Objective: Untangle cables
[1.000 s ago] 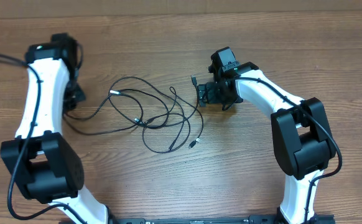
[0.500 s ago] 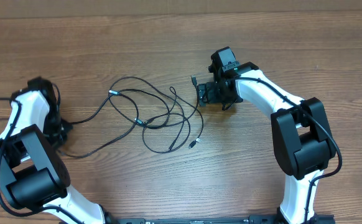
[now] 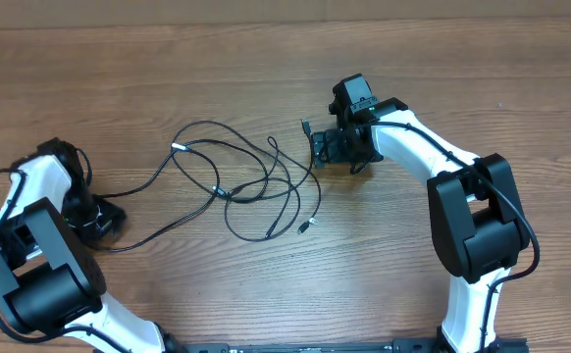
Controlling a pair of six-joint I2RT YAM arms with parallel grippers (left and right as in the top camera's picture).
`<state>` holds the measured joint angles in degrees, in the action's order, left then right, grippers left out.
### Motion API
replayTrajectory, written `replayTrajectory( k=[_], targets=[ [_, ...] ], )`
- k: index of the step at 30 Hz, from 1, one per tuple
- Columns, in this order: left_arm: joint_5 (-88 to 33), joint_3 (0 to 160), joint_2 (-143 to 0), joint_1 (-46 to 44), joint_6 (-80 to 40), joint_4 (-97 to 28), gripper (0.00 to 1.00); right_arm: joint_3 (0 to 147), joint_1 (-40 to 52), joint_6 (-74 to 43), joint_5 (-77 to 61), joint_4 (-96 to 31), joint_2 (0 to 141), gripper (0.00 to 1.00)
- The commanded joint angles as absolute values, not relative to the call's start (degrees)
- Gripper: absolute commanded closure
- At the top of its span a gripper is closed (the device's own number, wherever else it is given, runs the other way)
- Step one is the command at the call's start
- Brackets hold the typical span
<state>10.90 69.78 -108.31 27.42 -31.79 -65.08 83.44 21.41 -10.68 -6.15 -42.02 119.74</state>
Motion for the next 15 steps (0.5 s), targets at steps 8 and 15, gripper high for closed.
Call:
replayTrajectory(
  k=[8, 15],
  targets=[
    [-9.3, 90.1, -108.6, 27.0, -25.3, -76.9, 0.19, 81.4, 21.2, -10.6, -6.5, -41.2, 121.0, 0.00],
    [-16.3, 87.7, -108.7, 23.0, -25.1, -75.0, 0.18, 81.4, 21.2, -10.6, -6.5, -40.5, 121.0, 0.00]
  ],
)
